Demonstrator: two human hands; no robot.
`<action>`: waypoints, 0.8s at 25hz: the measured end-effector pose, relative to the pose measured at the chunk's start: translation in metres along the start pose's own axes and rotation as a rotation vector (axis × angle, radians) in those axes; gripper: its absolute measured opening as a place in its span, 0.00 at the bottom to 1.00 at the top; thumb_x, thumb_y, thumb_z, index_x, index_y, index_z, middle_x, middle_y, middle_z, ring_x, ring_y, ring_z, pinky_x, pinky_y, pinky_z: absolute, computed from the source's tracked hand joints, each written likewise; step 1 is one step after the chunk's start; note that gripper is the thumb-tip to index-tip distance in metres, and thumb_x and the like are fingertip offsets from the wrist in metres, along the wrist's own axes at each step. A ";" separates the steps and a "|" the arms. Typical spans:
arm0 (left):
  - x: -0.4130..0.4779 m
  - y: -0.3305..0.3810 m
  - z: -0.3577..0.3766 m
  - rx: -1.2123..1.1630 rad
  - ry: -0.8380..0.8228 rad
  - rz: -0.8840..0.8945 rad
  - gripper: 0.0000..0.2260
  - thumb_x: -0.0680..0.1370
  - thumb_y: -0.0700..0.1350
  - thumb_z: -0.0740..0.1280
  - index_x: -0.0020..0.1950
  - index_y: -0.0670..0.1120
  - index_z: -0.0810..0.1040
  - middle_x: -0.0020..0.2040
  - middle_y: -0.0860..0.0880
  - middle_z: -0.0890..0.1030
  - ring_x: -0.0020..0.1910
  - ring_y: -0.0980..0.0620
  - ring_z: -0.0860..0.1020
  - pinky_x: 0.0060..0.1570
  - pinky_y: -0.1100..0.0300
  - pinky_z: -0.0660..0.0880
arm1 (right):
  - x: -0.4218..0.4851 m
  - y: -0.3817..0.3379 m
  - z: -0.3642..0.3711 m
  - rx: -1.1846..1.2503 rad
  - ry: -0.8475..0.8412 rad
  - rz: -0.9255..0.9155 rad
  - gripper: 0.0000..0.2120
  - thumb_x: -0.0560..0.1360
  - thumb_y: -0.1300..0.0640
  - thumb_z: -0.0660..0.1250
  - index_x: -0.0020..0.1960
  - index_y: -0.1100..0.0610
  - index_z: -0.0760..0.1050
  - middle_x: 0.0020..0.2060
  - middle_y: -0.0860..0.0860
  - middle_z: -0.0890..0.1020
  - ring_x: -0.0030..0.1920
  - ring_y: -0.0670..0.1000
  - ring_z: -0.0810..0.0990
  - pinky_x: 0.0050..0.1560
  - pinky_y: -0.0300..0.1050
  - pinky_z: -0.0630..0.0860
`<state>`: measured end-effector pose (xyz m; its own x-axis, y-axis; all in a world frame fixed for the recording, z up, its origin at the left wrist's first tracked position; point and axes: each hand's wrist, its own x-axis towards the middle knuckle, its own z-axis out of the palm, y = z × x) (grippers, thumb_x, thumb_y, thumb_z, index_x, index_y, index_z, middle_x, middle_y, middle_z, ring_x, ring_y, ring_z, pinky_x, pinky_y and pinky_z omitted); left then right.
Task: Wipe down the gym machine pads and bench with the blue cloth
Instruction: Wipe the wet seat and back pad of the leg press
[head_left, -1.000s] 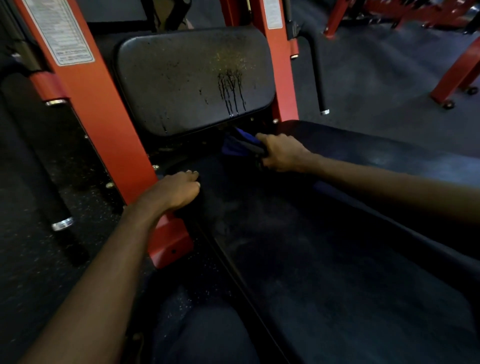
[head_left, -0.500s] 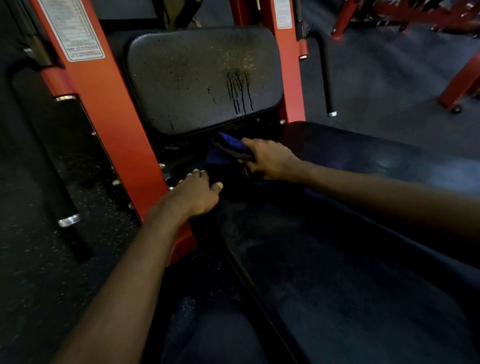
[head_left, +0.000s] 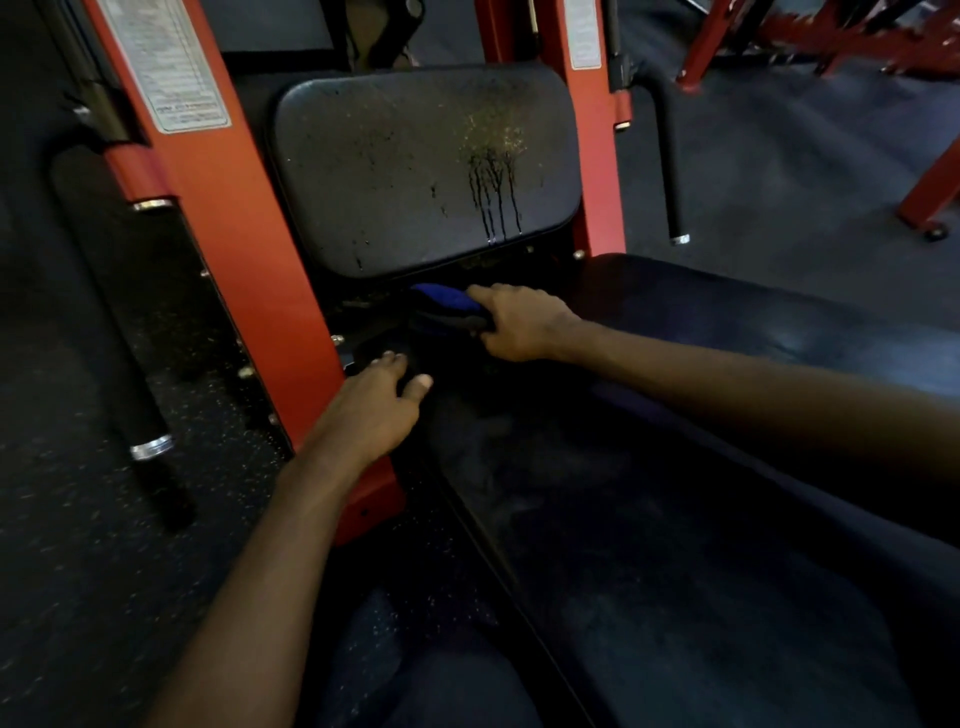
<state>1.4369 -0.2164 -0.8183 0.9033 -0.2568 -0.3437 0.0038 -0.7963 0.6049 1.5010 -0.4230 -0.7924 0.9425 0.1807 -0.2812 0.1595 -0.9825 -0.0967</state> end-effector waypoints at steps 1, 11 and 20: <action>-0.004 -0.007 0.000 -0.034 0.044 -0.032 0.26 0.84 0.55 0.56 0.80 0.46 0.59 0.80 0.48 0.56 0.79 0.47 0.56 0.75 0.56 0.53 | 0.015 0.000 0.000 0.016 0.002 0.068 0.23 0.76 0.48 0.65 0.70 0.48 0.68 0.63 0.56 0.77 0.62 0.62 0.78 0.59 0.57 0.75; -0.003 -0.021 0.002 -0.103 0.067 -0.012 0.20 0.84 0.52 0.58 0.73 0.45 0.69 0.72 0.42 0.72 0.69 0.40 0.71 0.63 0.54 0.68 | 0.038 -0.075 -0.002 0.077 -0.151 -0.303 0.07 0.76 0.49 0.68 0.53 0.43 0.74 0.42 0.45 0.81 0.47 0.49 0.82 0.45 0.43 0.71; -0.011 -0.041 -0.027 -0.412 0.240 -0.150 0.19 0.74 0.35 0.60 0.51 0.54 0.85 0.51 0.52 0.85 0.40 0.54 0.80 0.39 0.64 0.72 | 0.028 -0.076 0.004 0.112 -0.122 -0.252 0.15 0.77 0.56 0.66 0.63 0.46 0.74 0.45 0.45 0.79 0.49 0.50 0.82 0.45 0.43 0.72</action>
<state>1.4384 -0.1664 -0.8199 0.9529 0.0155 -0.3029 0.2665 -0.5195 0.8119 1.5140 -0.3433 -0.7967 0.8339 0.4289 -0.3473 0.3440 -0.8961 -0.2806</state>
